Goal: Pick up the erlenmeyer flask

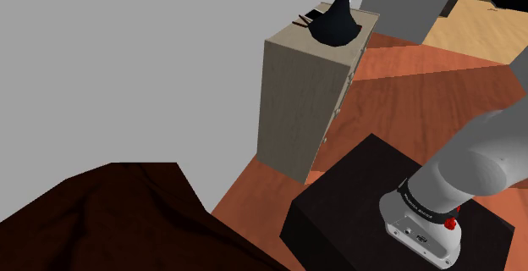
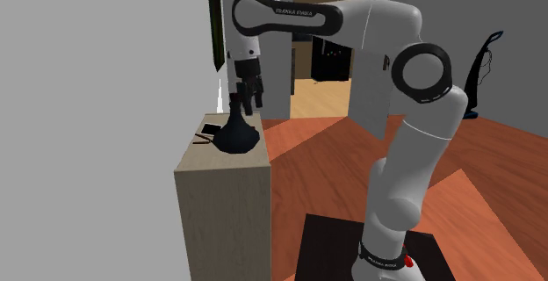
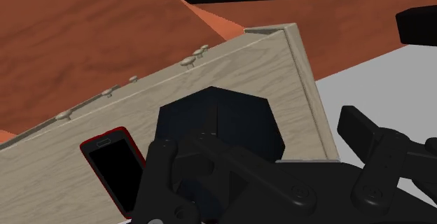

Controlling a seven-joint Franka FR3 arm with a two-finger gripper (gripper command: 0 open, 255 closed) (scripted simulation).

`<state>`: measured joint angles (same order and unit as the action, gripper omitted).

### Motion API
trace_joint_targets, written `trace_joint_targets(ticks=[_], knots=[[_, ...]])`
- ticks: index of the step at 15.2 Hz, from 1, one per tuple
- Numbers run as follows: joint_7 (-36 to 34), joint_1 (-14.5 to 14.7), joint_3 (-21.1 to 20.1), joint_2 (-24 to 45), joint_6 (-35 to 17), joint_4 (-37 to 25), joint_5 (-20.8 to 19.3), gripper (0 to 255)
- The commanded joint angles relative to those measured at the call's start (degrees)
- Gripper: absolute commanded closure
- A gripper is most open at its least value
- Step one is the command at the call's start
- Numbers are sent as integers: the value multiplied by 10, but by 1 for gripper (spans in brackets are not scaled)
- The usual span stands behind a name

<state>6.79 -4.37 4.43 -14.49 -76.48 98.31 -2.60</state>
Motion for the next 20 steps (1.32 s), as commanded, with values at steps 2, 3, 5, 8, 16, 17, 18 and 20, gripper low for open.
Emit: trace_joint_targets(ticks=[2, 3, 5, 8, 16, 17, 18, 20], knots=[[17, -7, 14, 70, 37, -105, 5, 0], [23, -10, 18, 96, 51, -145, 8, 0], [35, -18, 28, 153, 85, -234, 15, 0], [46, -27, 35, 204, 111, -310, 24, 0], [42, -24, 33, 167, 44, -206, 19, 0], [41, -24, 32, 168, 45, -208, 19, 255], [42, -24, 33, 168, 46, -209, 19, 255], [42, -24, 33, 169, 46, -209, 19, 255]])
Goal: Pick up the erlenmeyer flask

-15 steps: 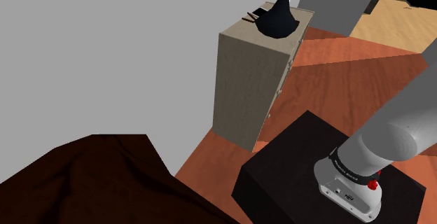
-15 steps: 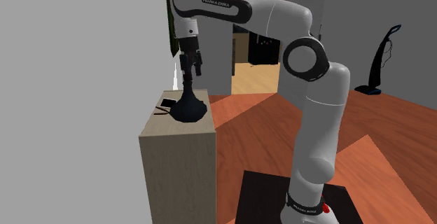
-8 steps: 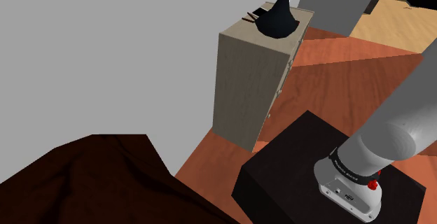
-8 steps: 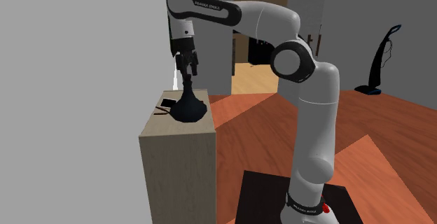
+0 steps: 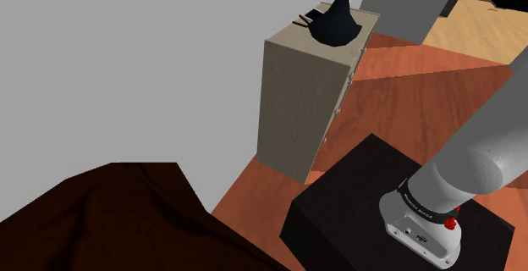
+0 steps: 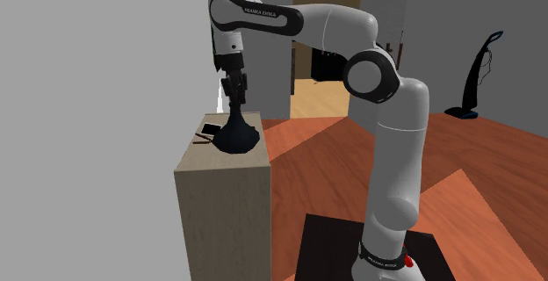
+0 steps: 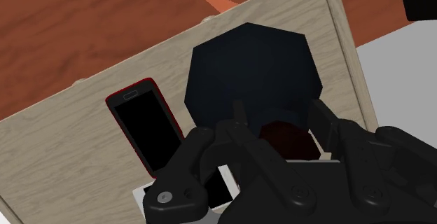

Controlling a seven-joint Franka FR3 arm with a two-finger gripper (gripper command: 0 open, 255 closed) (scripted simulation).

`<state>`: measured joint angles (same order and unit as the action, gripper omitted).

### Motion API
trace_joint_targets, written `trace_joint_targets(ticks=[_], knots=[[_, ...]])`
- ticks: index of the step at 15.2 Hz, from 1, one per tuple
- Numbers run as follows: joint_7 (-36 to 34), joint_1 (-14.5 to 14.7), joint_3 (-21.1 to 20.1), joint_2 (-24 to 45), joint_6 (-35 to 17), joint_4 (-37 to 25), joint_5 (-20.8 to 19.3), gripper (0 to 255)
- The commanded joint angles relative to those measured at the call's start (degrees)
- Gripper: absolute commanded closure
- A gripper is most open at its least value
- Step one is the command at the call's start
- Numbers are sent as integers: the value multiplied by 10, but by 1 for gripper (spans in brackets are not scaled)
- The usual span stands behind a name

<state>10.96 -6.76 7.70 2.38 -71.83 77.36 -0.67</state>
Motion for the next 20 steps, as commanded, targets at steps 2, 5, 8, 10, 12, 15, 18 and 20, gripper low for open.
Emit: trace_joint_targets(ticks=[2, 5, 8, 10, 12, 15, 18, 20], knots=[[0, 0, 0, 0, 0, 0, 0, 255], [0, 0, 0, 0, 0, 0, 0, 255], [1, -1, 1, 8, 17, -25, 1, 255], [2, -2, 1, 19, 37, -56, 2, 255], [4, -3, 2, 32, 58, -90, 4, 255], [7, -5, 3, 54, 93, -146, 7, 255], [10, -9, 5, 83, 132, -214, 11, 255], [12, -13, 6, 108, 163, -271, 15, 255]])
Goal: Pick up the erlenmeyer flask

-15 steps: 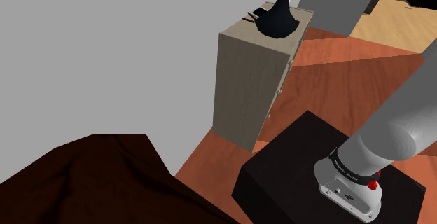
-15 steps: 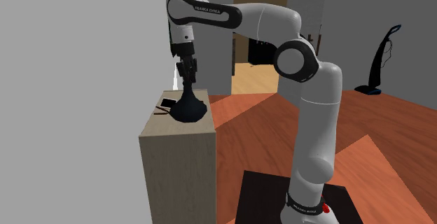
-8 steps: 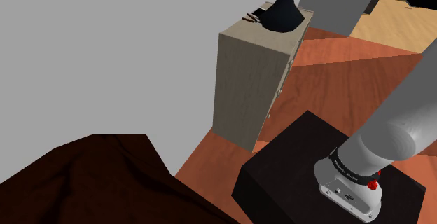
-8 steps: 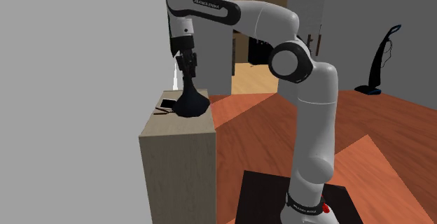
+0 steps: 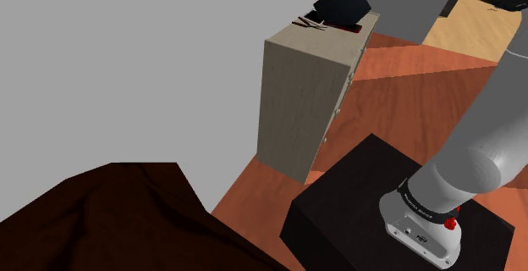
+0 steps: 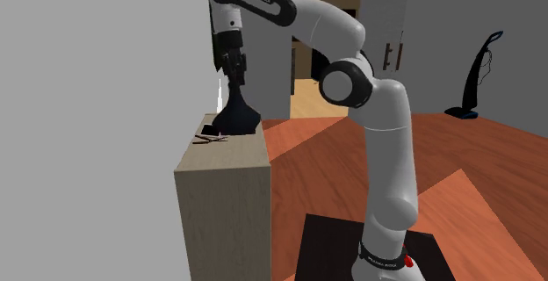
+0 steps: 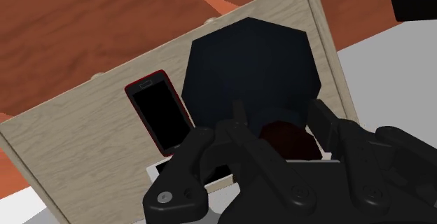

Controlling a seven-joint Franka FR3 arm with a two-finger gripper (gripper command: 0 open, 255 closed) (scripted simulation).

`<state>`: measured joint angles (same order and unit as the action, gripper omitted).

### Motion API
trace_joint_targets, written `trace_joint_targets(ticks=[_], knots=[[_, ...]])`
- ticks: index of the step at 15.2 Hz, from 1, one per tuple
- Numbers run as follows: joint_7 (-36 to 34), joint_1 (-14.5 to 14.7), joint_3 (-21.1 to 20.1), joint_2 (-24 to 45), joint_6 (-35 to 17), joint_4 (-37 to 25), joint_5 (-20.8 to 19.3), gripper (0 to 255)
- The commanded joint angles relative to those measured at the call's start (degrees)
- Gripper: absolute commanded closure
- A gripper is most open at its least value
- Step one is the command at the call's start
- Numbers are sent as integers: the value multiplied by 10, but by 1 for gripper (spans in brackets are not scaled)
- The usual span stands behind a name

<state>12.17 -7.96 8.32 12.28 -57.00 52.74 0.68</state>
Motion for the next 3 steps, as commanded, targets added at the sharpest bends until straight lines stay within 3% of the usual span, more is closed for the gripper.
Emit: trace_joint_targets(ticks=[1, 3], knots=[[1, -3, 1, 25, 33, -58, 4, 255], [1, -4, 1, 28, 36, -64, 5, 255]])
